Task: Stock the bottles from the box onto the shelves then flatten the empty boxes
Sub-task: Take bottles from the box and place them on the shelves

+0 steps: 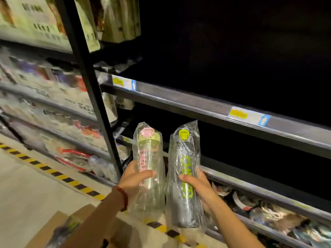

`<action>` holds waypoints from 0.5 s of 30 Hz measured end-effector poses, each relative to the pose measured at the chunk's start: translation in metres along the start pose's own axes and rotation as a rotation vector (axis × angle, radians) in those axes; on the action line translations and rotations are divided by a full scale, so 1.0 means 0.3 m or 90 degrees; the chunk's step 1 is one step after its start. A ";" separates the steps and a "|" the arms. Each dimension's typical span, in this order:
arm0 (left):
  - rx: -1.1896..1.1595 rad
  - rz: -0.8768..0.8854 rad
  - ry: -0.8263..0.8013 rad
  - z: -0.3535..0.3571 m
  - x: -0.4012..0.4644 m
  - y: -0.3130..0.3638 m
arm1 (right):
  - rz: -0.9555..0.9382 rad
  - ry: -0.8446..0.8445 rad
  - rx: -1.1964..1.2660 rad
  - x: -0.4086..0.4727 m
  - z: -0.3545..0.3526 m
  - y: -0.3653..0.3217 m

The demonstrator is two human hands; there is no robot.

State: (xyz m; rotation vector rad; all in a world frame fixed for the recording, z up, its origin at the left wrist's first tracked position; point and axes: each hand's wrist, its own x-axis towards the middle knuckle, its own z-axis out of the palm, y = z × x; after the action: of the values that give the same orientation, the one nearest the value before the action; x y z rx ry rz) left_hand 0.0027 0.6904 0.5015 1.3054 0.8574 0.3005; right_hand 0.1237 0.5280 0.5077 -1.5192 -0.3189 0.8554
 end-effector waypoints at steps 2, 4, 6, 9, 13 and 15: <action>-0.013 -0.018 -0.003 -0.036 0.130 0.034 | -0.003 0.002 -0.003 0.108 0.046 -0.016; -0.005 -0.010 -0.002 -0.072 0.253 0.063 | 0.023 0.028 -0.003 0.195 0.098 -0.050; 0.006 0.014 -0.007 -0.100 0.369 0.070 | 0.043 0.048 0.015 0.286 0.134 -0.057; 0.048 0.012 -0.030 -0.130 0.511 0.077 | 0.037 0.070 0.023 0.413 0.167 -0.031; 0.035 0.027 -0.078 -0.148 0.640 0.084 | 0.007 0.081 0.047 0.542 0.168 -0.008; 0.000 0.028 -0.073 -0.140 0.692 0.083 | 0.004 0.095 0.019 0.597 0.163 -0.001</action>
State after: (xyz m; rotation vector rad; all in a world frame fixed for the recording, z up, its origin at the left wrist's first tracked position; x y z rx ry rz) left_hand 0.1185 0.8603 0.4447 1.3303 0.7332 0.2572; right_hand 0.2129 0.6819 0.4546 -1.5473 -0.1920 0.7436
